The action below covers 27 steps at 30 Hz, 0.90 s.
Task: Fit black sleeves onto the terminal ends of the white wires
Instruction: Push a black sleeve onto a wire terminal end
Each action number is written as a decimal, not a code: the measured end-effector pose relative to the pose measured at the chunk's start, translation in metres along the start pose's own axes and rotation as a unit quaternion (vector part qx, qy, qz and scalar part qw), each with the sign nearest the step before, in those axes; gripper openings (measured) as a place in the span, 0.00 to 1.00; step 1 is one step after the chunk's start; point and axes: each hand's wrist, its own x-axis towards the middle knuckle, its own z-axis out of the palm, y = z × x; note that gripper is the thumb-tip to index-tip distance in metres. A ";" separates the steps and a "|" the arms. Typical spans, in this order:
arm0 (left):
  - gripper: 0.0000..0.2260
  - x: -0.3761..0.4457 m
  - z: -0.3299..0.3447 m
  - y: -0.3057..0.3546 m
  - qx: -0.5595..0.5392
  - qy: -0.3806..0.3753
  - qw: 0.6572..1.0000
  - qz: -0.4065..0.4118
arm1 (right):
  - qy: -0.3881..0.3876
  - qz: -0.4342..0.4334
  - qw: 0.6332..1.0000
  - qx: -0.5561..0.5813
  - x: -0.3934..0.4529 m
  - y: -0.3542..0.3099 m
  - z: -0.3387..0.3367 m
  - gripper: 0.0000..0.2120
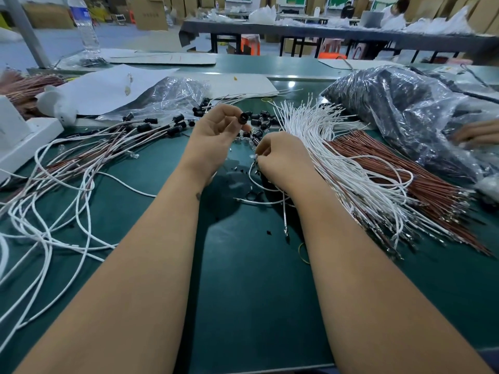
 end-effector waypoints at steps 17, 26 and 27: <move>0.10 0.001 -0.004 0.002 0.088 0.014 0.994 -0.056 | 0.082 0.082 0.851 0.512 0.002 -0.002 -0.011 0.08; 0.09 -0.003 -0.001 0.003 0.154 0.021 0.985 -0.075 | 0.067 0.093 0.832 0.542 0.003 0.001 -0.008 0.06; 0.09 -0.004 0.000 0.003 0.155 0.019 0.985 -0.077 | 0.065 0.091 0.835 0.538 0.003 0.001 -0.008 0.06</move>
